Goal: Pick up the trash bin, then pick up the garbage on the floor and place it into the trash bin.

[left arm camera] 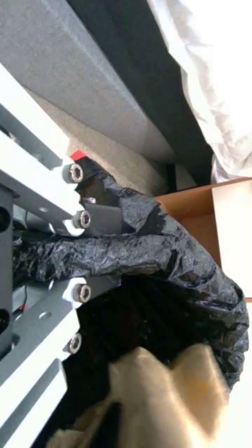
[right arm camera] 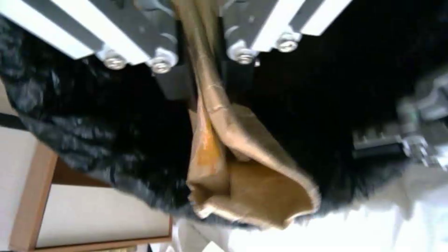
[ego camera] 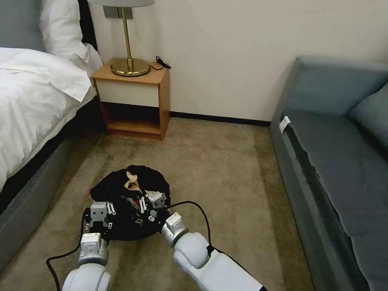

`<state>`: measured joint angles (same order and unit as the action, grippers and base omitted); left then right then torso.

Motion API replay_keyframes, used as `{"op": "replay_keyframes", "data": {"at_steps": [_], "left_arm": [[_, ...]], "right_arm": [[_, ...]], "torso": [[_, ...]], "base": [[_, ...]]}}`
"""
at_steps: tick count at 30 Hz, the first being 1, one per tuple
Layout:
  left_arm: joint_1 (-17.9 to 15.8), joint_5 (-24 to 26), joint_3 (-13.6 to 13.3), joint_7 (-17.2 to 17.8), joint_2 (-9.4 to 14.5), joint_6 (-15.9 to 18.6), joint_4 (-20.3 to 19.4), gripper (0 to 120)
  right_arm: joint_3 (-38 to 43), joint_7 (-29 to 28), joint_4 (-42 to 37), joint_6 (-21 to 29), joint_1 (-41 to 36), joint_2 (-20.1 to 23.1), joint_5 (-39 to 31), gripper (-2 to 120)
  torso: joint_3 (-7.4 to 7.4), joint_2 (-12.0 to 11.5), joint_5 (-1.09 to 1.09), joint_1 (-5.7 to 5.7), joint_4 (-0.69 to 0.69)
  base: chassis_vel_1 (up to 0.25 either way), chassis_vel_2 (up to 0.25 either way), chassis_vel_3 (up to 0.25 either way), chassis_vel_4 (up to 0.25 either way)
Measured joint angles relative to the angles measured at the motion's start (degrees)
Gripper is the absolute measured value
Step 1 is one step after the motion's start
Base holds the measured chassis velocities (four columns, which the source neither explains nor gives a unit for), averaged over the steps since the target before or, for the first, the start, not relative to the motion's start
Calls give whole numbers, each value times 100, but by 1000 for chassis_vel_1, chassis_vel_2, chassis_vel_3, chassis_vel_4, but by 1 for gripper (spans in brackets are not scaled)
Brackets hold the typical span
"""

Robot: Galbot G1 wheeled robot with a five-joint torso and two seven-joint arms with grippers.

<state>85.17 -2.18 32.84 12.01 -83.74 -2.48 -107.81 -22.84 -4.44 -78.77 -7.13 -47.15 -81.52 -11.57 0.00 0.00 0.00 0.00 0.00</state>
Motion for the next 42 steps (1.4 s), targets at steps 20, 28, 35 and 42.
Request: {"op": "replay_keyframes", "data": {"at_steps": [20, 28, 35, 42], "left_arm": [[-128, 105, 61, -8, 71, 30, 129, 4], [-94, 134, 103, -10, 102, 30, 101, 4], [-50, 160, 129, -11, 100, -2, 59, 4], [-88, 164, 117, -1, 49, -94, 181, 4]], "right_arm": [[82, -49, 15, -85, 52, 43, 351, 91], [928, -214, -102, 84, 395, 81, 13, 100], [1862, -366, 899, 179, 853, 255, -121, 100], [2654, -402, 2330, 2, 961, 355, -176, 100]], "torso": [[0, 0, 0, 0, 0], [1, 0, 1, 0, 1], [1, 0, 2, 0, -1], [1, 0, 1, 0, -1]], "base": [[0, 0, 0, 0], [0, 0, 0, 0], [0, 0, 0, 0], [0, 0, 0, 0]]}}
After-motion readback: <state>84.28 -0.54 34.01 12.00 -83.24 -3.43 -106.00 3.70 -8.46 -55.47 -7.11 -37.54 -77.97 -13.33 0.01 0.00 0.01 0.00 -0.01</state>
